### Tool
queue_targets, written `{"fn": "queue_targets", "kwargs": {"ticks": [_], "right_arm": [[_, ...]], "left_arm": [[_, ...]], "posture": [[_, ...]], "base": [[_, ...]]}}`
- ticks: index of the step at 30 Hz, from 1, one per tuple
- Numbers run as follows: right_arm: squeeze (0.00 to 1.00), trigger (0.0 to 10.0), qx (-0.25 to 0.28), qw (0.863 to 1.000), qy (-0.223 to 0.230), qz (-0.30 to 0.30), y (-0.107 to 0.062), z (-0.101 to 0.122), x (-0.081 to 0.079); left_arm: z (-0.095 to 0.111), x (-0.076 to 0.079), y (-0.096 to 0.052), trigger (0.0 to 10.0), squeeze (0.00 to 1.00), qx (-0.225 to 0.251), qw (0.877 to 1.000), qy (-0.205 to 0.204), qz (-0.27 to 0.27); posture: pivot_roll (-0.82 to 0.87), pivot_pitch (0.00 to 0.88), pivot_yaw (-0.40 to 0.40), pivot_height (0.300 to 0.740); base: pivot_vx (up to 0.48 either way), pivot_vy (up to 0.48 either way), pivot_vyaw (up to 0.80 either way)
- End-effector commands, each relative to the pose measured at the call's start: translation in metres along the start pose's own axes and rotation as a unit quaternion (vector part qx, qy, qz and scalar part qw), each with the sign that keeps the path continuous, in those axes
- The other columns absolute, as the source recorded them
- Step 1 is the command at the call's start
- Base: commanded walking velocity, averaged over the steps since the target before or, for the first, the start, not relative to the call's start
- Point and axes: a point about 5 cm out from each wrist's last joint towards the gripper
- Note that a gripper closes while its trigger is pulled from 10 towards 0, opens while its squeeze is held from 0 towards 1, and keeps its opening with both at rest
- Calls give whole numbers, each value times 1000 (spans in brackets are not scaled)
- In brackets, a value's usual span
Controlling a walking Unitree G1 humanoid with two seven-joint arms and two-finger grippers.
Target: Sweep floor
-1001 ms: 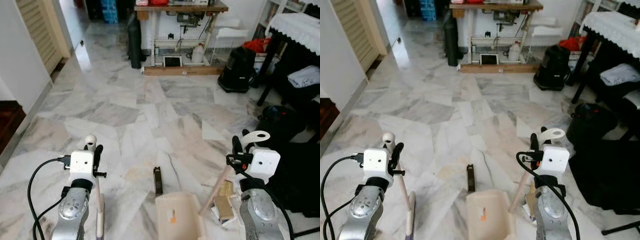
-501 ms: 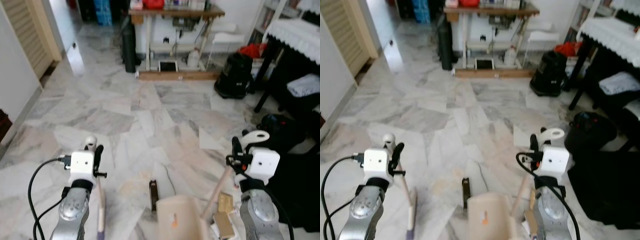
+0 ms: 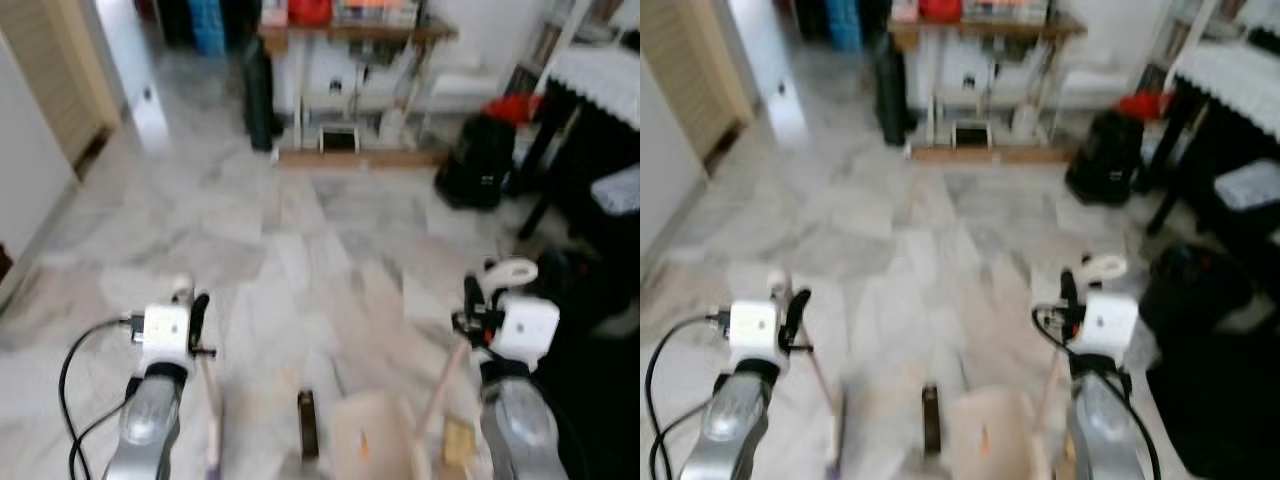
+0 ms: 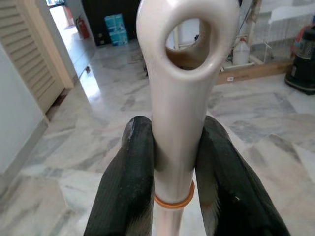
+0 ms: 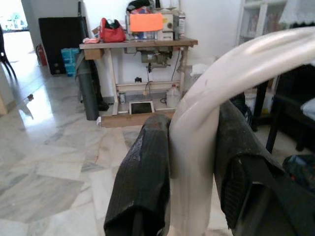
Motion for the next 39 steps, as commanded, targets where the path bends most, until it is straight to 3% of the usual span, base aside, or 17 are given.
{"fn": "queue_targets", "kwargs": {"ticks": [1, 8, 23, 39], "right_arm": [[0, 10000, 20, 1000, -6, -9, 2, 8, 7], [0, 10000, 19, 1000, -10, -12, 2, 7, 10], [0, 10000, -5, 998, -41, -43, 4, -10, 29], [0, 10000, -32, 993, -73, -84, 16, -36, 45]], "left_arm": [[8, 5, 3, 10000, 0, 19, 1000, -2, -8], [8, 6, 4, 10000, 0, 20, 1000, -4, -9], [12, 10, 8, 10000, 0, 17, 999, -14, -31], [28, 19, 25, 10000, 0, 7, 993, -76, -88]], "posture": [[-19, 0, -4, 740], [-21, 0, -4, 740], [-16, 0, 8, 740], [9, 0, 57, 740]], "base": [[382, 0, 0], [360, 0, 0], [0, 0, 0], [0, 0, 0]]}}
Point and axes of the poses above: a point about 5 cm out from each wrist's last joint towards the gripper, its own y axis pointing out of the wrist towards the gripper, its own z axis along the axis of the wrist's last joint, x = y × z, and after that the axes turned 4 degrees about -y, right-handed
